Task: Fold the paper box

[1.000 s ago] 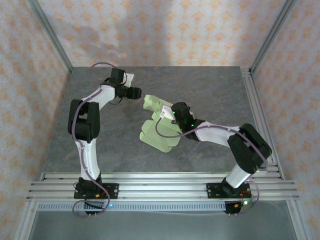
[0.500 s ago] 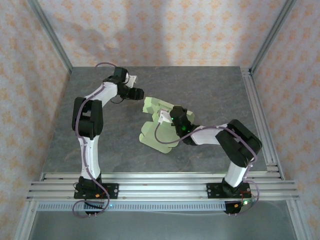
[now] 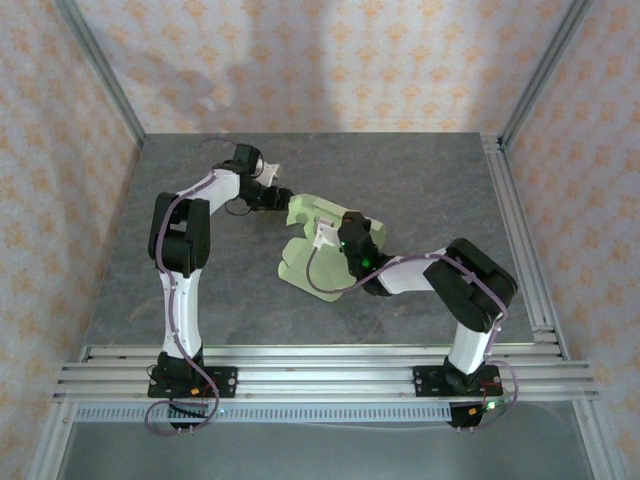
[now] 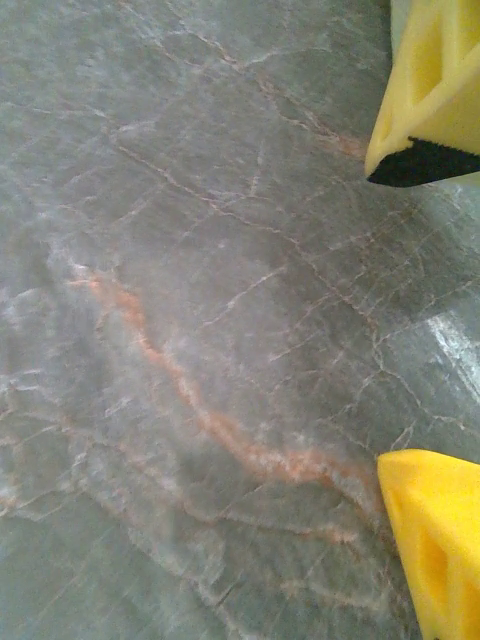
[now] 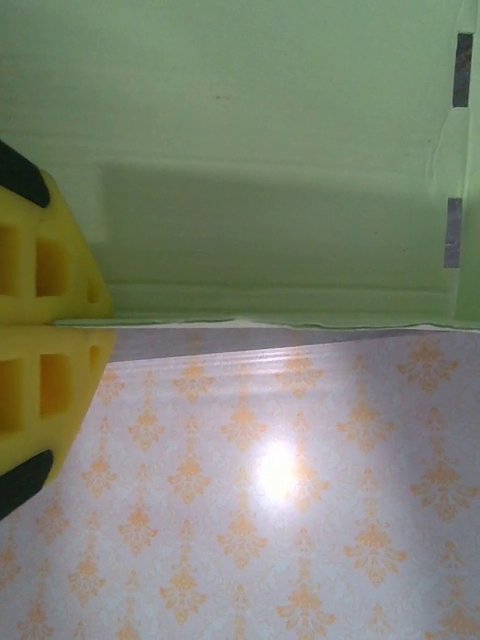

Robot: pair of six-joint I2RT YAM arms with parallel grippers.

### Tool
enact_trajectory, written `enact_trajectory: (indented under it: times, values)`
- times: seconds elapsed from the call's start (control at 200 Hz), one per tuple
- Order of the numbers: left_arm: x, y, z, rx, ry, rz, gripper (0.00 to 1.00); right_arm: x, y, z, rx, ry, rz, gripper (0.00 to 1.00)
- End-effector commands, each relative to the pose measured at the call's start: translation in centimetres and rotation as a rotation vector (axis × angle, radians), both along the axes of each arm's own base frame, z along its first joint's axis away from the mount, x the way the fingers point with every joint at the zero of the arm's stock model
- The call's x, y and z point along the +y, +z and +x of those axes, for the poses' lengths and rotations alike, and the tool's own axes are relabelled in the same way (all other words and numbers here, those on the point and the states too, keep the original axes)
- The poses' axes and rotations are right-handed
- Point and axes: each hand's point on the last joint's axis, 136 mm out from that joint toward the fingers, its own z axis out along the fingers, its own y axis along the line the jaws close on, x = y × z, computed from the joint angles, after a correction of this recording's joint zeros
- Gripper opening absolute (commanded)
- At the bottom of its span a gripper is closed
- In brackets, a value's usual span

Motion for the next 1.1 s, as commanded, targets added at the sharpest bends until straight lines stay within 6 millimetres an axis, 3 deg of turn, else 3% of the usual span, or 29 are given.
enact_trajectory:
  times: [0.0, 0.225, 0.566, 0.691, 1.006, 1.026, 1.096]
  values:
    - [-1.7, 3.0, -0.9, -0.058, -0.061, -0.078, 0.71, -0.4, -0.5, -0.2, -0.002, -0.022, -0.008, 0.0]
    - [-2.8, 4.2, -2.1, -0.141, -0.101, -0.105, 0.72, -0.2, -1.3, -0.3, 0.02, -0.018, -0.003, 0.0]
    - [-3.0, 4.4, -3.3, -0.215, -0.087, -0.13, 0.71, 0.0, -0.8, 0.1, 0.015, -0.017, -0.012, 0.0]
    - [-3.4, 5.4, -3.7, -0.27, -0.091, -0.168, 0.69, 0.1, -0.9, 0.1, 0.021, -0.016, -0.02, 0.0]
    - [-4.5, 4.1, -5.7, -0.228, -0.141, -0.168, 0.66, 0.1, -0.7, 0.3, 0.012, -0.014, -0.058, 0.0]
    - [-4.5, 5.2, -5.7, -0.251, -0.141, -0.171, 0.66, 0.1, -0.7, 0.3, 0.012, -0.016, -0.066, 0.0]
    - [-4.5, 5.2, -6.0, -0.252, -0.135, -0.171, 0.66, 0.1, -0.6, 0.4, 0.006, -0.019, -0.08, 0.0]
